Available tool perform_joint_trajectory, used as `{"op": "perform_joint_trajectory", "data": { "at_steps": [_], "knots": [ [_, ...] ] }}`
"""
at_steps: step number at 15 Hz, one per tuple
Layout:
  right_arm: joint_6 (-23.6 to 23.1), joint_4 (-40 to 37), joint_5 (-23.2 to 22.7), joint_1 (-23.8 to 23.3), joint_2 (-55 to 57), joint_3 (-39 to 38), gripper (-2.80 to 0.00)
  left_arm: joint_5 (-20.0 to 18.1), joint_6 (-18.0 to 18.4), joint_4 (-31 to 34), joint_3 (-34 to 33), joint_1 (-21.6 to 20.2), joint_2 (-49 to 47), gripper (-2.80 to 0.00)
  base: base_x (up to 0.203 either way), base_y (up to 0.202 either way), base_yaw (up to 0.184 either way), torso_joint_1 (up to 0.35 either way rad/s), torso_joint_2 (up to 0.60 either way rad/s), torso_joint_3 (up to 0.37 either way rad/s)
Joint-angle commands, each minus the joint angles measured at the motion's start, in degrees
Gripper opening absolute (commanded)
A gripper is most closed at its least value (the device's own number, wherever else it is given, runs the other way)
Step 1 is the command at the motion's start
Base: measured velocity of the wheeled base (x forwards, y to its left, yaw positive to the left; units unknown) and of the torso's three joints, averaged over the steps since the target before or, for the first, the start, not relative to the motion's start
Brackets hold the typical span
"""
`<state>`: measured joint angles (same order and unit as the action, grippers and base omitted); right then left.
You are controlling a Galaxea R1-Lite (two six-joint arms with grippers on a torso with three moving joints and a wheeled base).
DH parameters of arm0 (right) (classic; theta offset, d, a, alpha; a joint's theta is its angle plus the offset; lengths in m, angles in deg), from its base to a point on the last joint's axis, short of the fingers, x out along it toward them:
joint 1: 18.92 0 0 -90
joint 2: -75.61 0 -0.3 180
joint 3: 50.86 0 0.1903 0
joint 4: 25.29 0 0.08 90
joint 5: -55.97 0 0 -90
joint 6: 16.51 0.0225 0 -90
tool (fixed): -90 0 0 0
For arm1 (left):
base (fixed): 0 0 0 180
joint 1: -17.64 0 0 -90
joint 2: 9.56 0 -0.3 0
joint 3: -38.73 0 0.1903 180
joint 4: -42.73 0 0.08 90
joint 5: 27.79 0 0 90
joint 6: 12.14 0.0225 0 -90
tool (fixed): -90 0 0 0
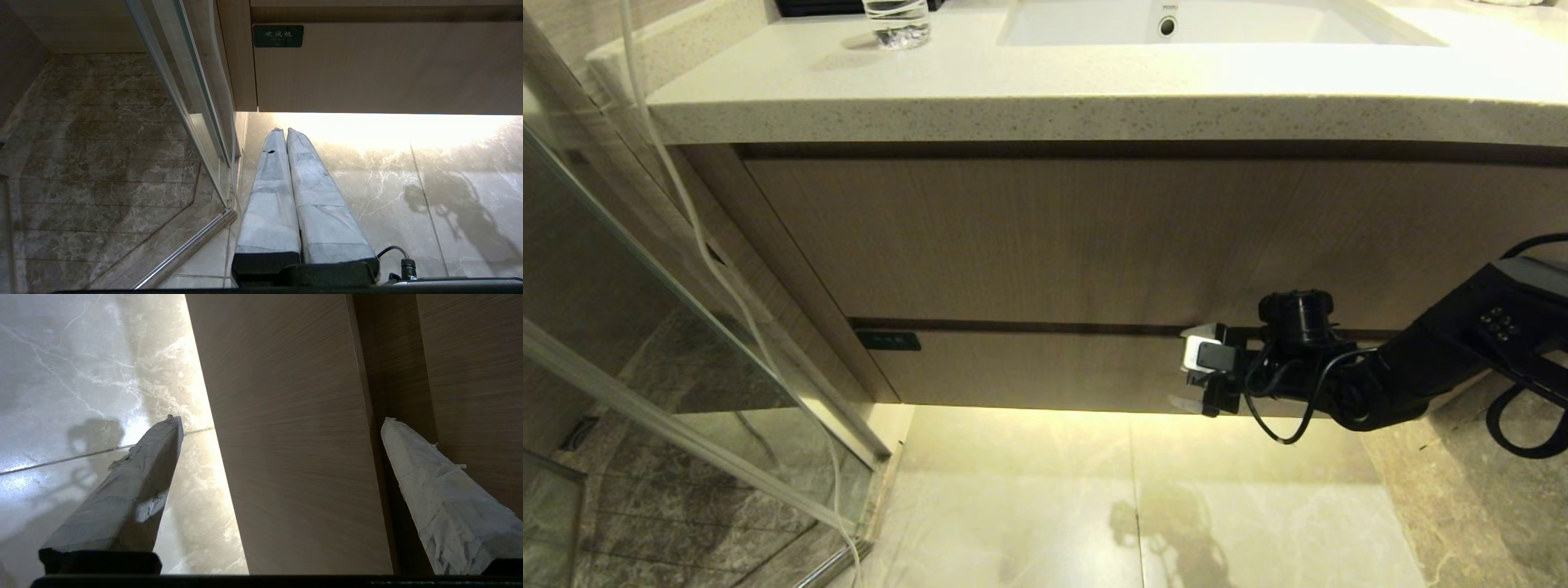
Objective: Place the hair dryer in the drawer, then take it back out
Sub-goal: Pull open the drawer
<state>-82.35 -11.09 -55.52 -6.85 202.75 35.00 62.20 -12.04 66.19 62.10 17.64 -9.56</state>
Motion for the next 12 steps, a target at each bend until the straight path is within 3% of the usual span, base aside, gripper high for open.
{"op": "perform_joint_trajectory", "data": {
  "at_steps": [1, 3, 12],
  "knots": [
    [-0.3, 1.3, -0.1, 0.0, 1.6, 1.3, 0.00, 0.0, 0.0, 0.0, 0.0, 0.0, 0.0, -2.80, 0.000, 0.000, 0.000, 0.000, 0.00, 0.000],
    [-0.1, 4.3, -0.1, -0.2, 2.8, 1.6, 0.00, 0.0, 0.0, 0.0, 0.0, 0.0, 0.0, -2.80, 0.000, 0.000, 0.000, 0.000, 0.00, 0.000],
    [-0.2, 4.8, 0.0, -0.8, 4.9, 2.3, 0.00, 0.0, 0.0, 0.0, 0.0, 0.0, 0.0, -2.80, 0.000, 0.000, 0.000, 0.000, 0.00, 0.000]
  ]
}}
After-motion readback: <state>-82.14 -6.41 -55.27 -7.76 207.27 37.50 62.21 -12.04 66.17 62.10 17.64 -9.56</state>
